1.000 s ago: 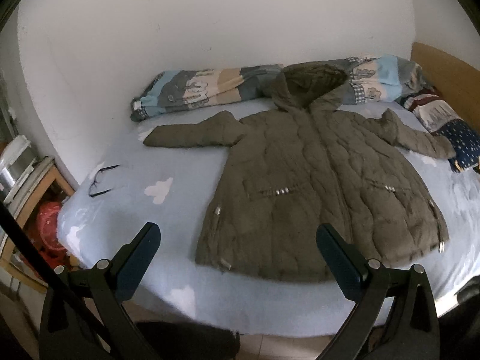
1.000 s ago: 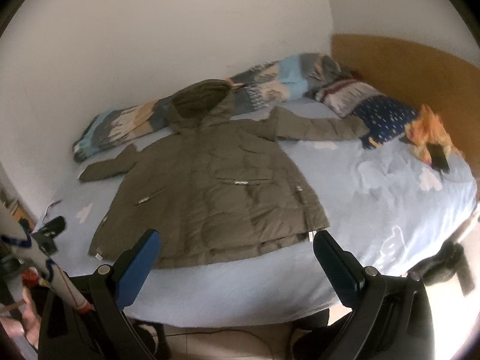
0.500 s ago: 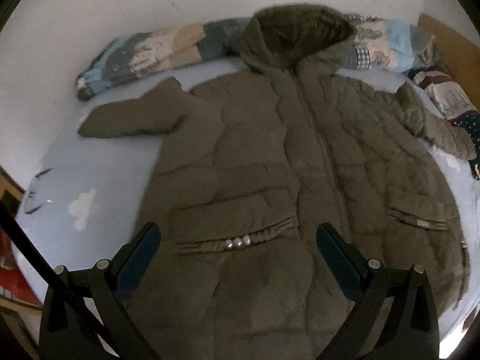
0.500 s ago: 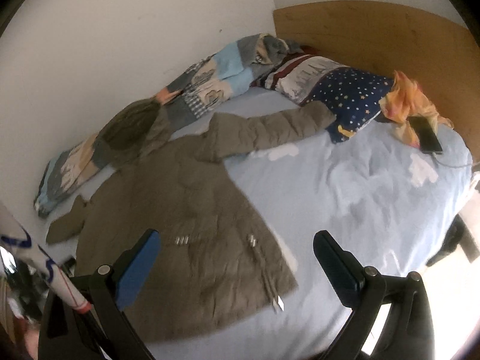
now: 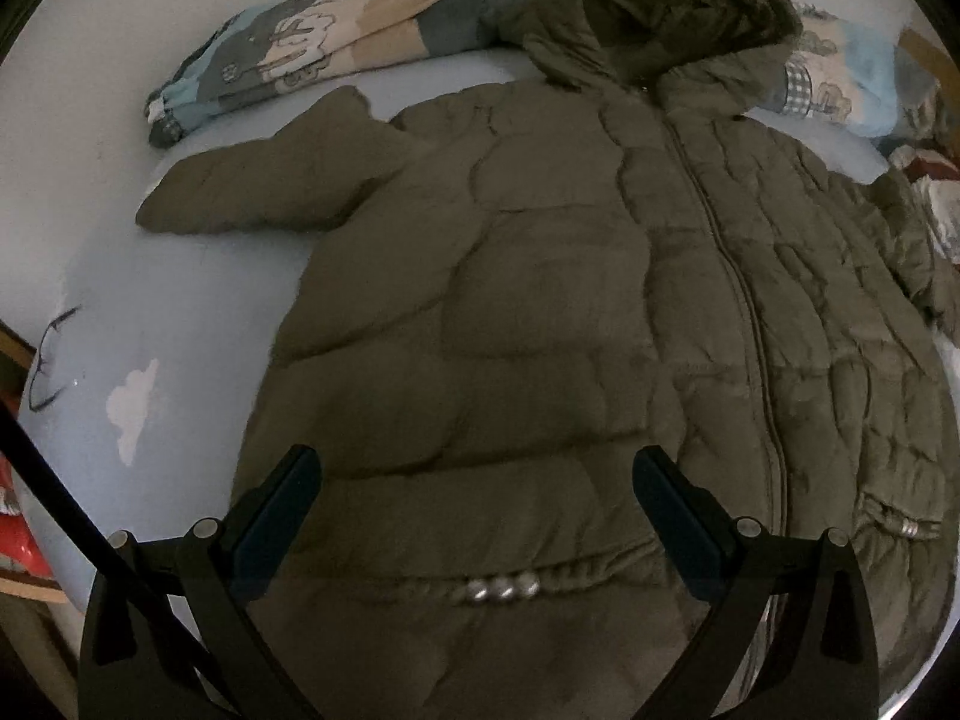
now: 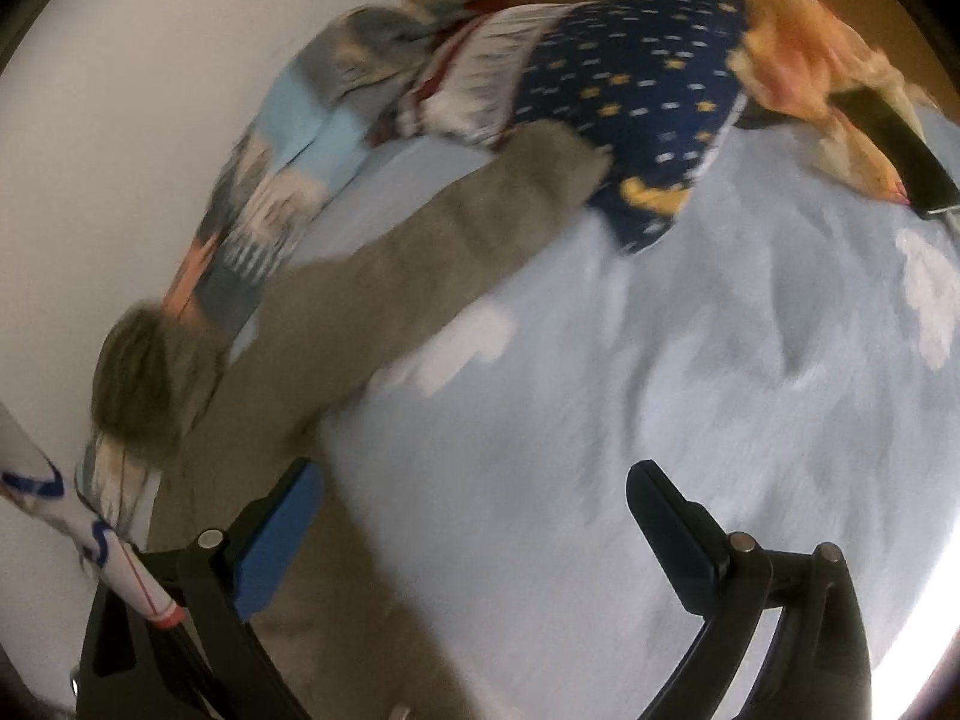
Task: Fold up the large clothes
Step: 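Move the right tool to the jacket sleeve cuff and grasp it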
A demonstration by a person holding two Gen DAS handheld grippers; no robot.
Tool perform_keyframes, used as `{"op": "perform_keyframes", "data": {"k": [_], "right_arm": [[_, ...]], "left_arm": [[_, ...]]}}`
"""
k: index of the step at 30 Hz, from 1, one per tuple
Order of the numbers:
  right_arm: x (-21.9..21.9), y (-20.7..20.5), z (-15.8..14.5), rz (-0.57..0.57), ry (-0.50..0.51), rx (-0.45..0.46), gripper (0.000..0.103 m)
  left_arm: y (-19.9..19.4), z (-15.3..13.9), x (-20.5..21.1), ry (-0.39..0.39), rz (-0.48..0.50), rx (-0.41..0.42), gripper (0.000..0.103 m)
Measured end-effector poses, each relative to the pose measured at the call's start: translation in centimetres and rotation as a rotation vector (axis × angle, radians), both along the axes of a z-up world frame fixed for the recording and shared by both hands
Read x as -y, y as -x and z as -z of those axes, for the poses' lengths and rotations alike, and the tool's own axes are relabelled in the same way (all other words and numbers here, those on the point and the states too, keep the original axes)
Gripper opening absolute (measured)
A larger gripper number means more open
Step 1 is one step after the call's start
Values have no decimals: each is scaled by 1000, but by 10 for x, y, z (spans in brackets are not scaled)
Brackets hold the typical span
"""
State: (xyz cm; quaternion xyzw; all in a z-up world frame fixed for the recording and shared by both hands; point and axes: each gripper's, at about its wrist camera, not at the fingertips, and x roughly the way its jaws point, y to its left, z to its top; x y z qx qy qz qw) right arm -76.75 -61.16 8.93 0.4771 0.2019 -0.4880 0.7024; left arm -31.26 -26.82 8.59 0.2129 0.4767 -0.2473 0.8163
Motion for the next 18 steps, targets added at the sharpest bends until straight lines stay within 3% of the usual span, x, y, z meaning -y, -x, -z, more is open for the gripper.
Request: {"op": "perform_keyframes", "data": {"k": [6, 10, 13, 16, 18], "right_arm": [[51, 35, 1, 116, -2, 116, 98], [87, 44, 3, 161, -21, 185, 75], [112, 43, 6, 165, -33, 193, 69], [139, 37, 14, 146, -60, 201, 48], [155, 34, 21, 148, -82, 187, 46]], "left_arm": [[6, 12, 28, -22, 57, -5, 103], [15, 13, 36, -27, 97, 28, 103], [15, 15, 39, -36, 108, 42, 103], [13, 16, 41, -38, 107, 39, 103], [14, 15, 42, -44, 111, 47, 103]]}}
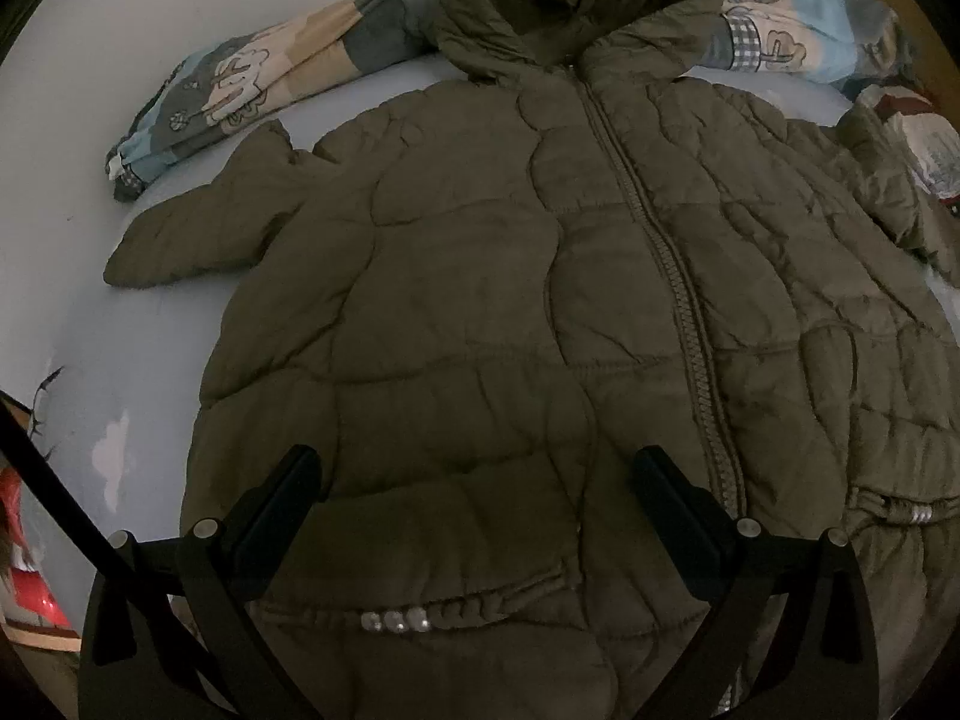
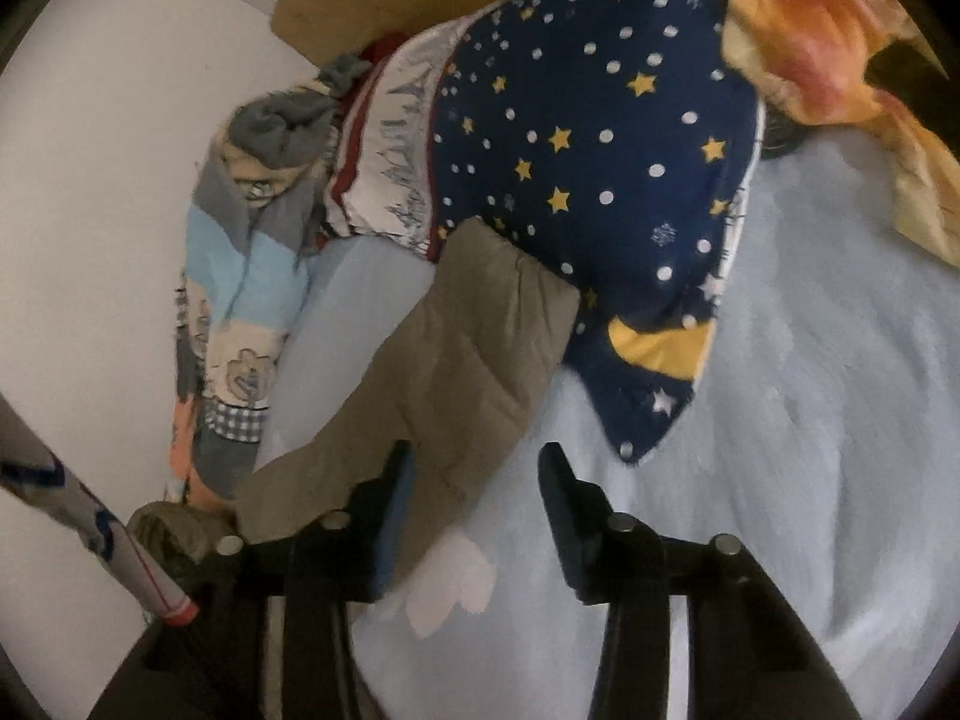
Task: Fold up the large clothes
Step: 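Move the right tool to the jacket sleeve cuff and grasp it, then lift the sleeve with the right tool and lay it across the jacket front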
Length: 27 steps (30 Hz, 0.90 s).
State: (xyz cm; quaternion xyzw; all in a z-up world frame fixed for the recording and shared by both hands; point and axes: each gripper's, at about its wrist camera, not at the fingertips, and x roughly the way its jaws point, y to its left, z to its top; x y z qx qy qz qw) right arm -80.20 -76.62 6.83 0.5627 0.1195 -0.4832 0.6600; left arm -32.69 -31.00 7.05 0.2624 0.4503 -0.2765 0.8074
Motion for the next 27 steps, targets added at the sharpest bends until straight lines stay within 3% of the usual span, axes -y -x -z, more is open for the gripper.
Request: {"op": "perform_keyframes", "data": {"k": [12, 18, 23, 27], "right_arm": [[59, 4, 32, 67, -45, -60, 46], [81, -7, 55, 15, -86, -54, 46], [74, -18, 42, -11, 37, -103, 23], [67, -19, 24, -36, 110, -112, 17]], "left_arm": [[-2, 4, 0, -1, 8, -5, 103], [-2, 7, 2, -11, 12, 2, 103], [-3, 8, 2, -10, 10, 0, 103], [-3, 8, 2, -7, 12, -4, 103]]}}
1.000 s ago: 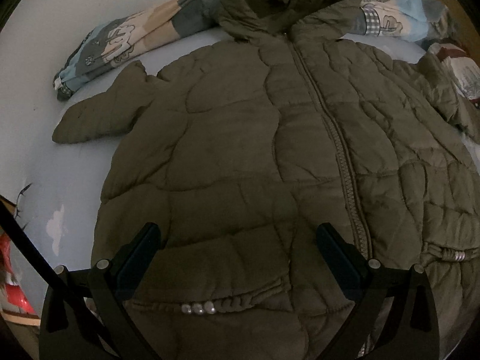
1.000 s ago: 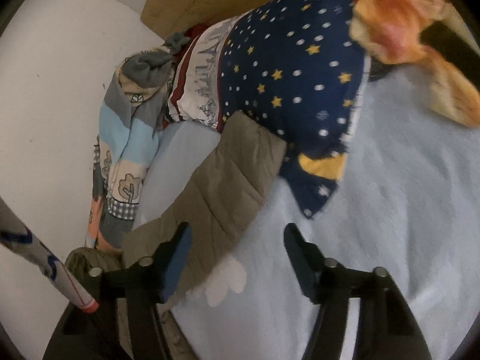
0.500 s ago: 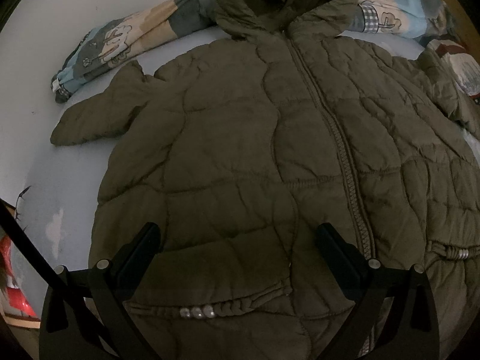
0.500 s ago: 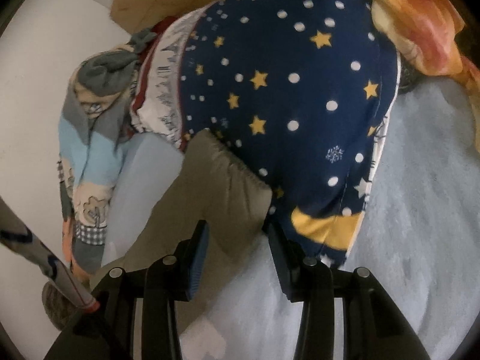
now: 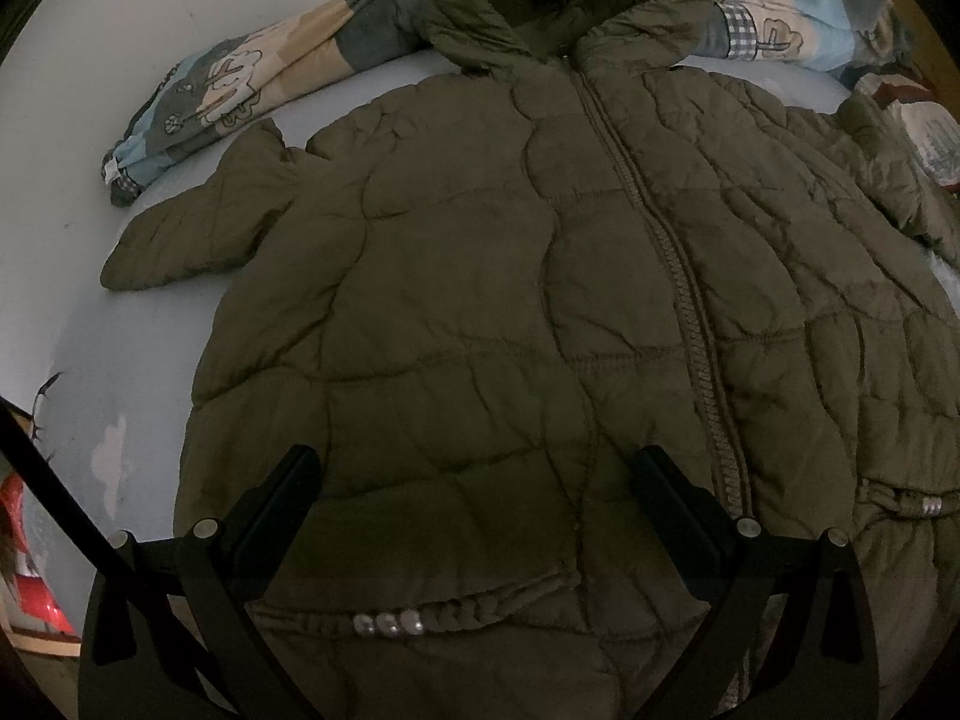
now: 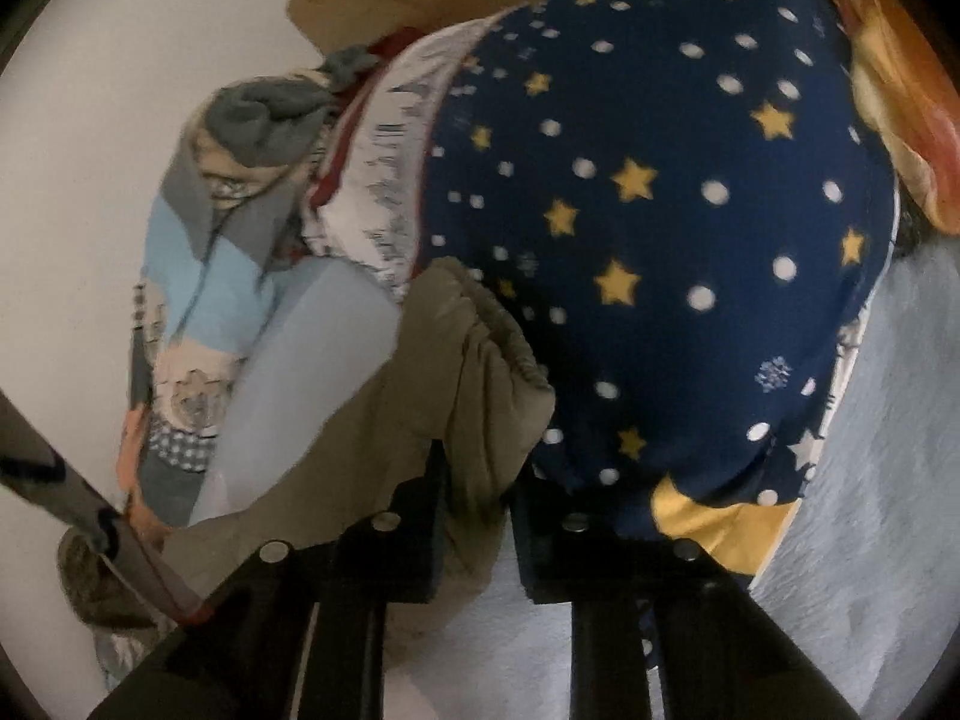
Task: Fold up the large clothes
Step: 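Lift the sleeve with the right tool and lay it across the jacket front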
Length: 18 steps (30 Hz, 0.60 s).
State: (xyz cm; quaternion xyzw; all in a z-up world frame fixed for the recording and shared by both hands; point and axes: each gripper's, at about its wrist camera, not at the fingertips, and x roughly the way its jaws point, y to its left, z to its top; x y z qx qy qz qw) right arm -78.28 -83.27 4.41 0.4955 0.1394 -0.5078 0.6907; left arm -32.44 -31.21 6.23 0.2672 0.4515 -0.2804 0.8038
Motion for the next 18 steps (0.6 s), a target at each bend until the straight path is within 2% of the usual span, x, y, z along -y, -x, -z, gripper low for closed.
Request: {"op": "perform_keyframes", "data": {"k": [4, 11, 18], "right_arm": [[-13, -7, -25, -3, 66, -72, 16], [-39, -16, -78, -17, 154, -47, 15], [-82, -45, -164, -104, 265, 9, 15]], "left_arm": [[2, -2, -2, 8, 6, -1, 103], [6, -11, -7, 40, 2, 0, 103], [3, -28, -21, 86, -20, 12, 103]]}}
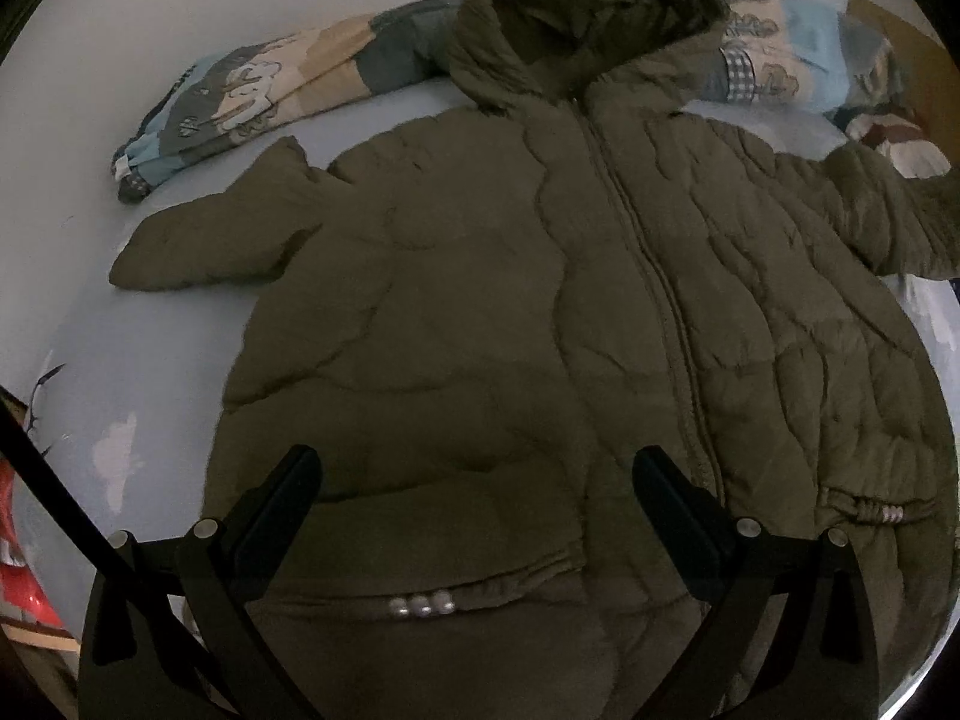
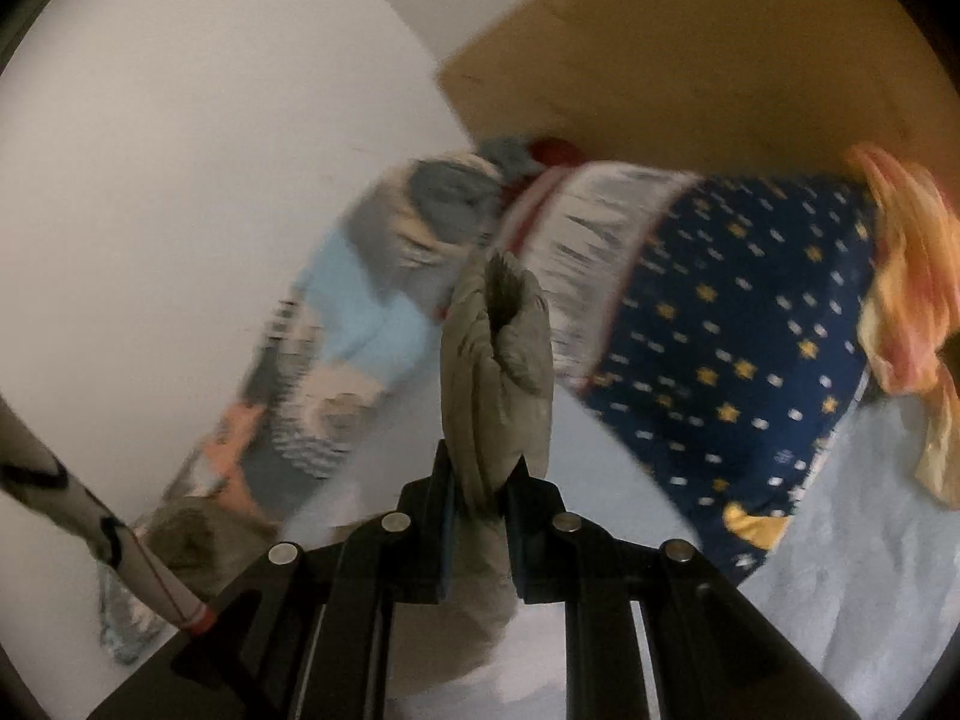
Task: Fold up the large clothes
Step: 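Lift the sleeve with the right tool and lay it across the jacket front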
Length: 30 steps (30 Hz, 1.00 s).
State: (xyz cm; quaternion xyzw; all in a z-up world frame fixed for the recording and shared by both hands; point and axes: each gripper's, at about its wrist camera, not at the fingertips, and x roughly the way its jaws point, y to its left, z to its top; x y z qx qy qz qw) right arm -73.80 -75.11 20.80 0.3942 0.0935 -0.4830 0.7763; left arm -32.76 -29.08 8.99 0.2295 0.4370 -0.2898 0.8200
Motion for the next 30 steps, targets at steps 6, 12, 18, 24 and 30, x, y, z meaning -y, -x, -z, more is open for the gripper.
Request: {"op": "perform_keyframes", "data": {"k": [6, 12, 18, 24, 30], "right_arm": [[-53, -54, -72, -127, 96, 36, 15], [-111, -126, -114, -289, 149, 67, 15], [-167, -219, -114, -468, 147, 48, 15], [-205, -302, -59, -611, 79, -17, 15], [-226, -370, 25, -701, -38, -85, 15]], "left_arm": [[-8, -14, -19, 35, -24, 7, 103], [-22, -24, -38, 73, -64, -10, 103], [-33, -29, -57, 97, -99, -28, 103], [-45, -31, -69, 118, -139, -45, 103], [-49, -32, -74, 128, -167, -63, 103]]}}
